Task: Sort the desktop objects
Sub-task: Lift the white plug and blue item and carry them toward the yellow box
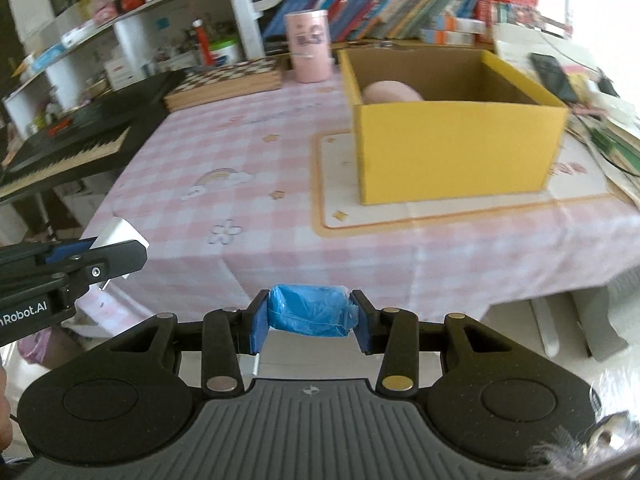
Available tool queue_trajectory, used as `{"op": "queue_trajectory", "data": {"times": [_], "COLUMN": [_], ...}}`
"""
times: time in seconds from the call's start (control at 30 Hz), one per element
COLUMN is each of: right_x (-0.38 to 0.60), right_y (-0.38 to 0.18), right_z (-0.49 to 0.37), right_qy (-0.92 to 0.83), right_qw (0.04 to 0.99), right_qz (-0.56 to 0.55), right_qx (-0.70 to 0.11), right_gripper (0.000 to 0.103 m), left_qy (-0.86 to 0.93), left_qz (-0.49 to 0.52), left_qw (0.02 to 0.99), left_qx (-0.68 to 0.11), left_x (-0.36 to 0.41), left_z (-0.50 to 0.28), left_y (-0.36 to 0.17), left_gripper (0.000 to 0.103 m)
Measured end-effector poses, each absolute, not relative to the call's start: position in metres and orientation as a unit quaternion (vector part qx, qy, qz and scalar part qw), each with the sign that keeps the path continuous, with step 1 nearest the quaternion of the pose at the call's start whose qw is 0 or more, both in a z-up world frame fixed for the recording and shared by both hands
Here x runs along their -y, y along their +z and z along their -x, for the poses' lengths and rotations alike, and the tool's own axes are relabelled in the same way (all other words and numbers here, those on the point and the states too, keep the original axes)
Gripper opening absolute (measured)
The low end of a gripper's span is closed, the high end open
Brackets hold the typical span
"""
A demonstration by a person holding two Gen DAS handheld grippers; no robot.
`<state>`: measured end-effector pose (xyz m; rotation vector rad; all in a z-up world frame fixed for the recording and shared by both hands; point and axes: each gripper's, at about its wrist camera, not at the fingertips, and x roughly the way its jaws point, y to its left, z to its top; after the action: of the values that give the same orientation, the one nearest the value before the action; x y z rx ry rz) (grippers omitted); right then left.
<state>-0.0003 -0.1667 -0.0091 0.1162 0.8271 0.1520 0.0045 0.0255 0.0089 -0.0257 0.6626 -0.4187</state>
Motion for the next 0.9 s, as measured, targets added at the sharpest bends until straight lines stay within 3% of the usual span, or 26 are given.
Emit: {"op": "queue_trajectory", "data": {"times": [0.9], "right_x": [0.266], "right_y": [-0.007], "right_z": [-0.017], "right_qy": [0.011], "right_qw": [0.911], "right_qz": [-0.081], "right_qx": [-0.405], "right_gripper": [0.039], "left_qy": [-0.287], "left_qz": [-0.030], "left_qw": [0.902], "left_qx": [-0.320], "left_x": [0.085], "left_z": [-0.050], "left_y": [0.009], "left_gripper": [0.024]}}
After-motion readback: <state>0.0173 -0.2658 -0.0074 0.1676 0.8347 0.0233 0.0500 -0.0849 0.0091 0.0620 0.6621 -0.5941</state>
